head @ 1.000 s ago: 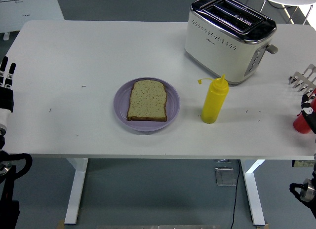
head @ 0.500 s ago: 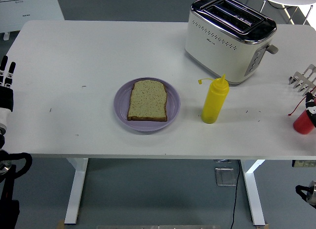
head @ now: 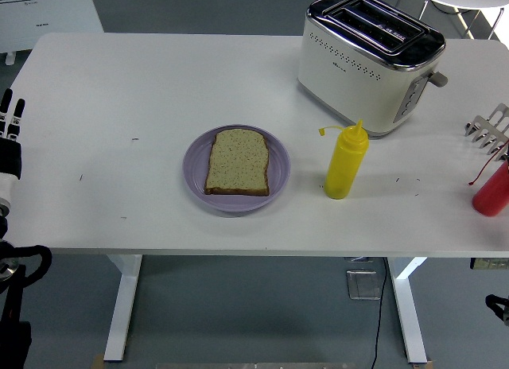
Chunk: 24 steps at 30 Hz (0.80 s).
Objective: Pick up the cup,pour liquid into bread,place the cup on the desk
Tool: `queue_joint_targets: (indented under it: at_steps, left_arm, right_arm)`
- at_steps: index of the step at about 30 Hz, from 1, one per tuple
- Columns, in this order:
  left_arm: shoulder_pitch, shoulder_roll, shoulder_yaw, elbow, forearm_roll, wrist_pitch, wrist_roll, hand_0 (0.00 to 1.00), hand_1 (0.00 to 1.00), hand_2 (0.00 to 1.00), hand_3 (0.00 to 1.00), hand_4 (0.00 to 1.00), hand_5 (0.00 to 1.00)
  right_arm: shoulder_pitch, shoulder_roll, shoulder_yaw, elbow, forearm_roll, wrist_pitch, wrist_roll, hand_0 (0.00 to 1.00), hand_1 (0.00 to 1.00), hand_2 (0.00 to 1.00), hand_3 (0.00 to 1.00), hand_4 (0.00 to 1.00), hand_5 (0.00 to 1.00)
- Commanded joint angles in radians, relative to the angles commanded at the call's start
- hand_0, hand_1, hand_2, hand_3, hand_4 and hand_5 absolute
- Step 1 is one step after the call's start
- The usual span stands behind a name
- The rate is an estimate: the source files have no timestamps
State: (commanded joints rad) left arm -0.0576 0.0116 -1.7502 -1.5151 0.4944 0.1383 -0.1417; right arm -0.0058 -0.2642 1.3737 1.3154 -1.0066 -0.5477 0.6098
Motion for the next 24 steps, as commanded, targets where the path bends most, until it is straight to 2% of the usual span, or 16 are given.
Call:
queue_joint_targets:
  at_steps: [12, 21, 24]
  left_arm:
    - [0.002, 0.000, 0.001, 0.000, 0.000, 0.000, 0.000, 0.804, 0.779, 0.808, 0.775, 0.477, 0.998]
    - [0.004, 0.000, 0.003, 0.000, 0.000, 0.001, 0.000, 0.806, 0.781, 0.809, 0.774, 0.477, 0.998]
    - [0.005, 0.000, 0.004, 0.000, 0.000, 0.000, -0.001, 0.806, 0.781, 0.809, 0.774, 0.477, 0.998]
  right_arm:
    - [-0.011, -0.004, 0.027, 0.067, -0.015, 0.002, -0.008, 0.974, 0.871, 0.969, 0.998, 0.795, 0.215]
    - [-0.011, -0.010, 0.085, 0.106, -0.024, 0.002, -0.016, 0.969, 0.861, 0.967, 0.983, 0.800, 0.220]
    - [-0.020, -0.014, 0.108, 0.139, 0.012, 0.020, -0.023, 0.969, 0.861, 0.967, 0.983, 0.800, 0.220]
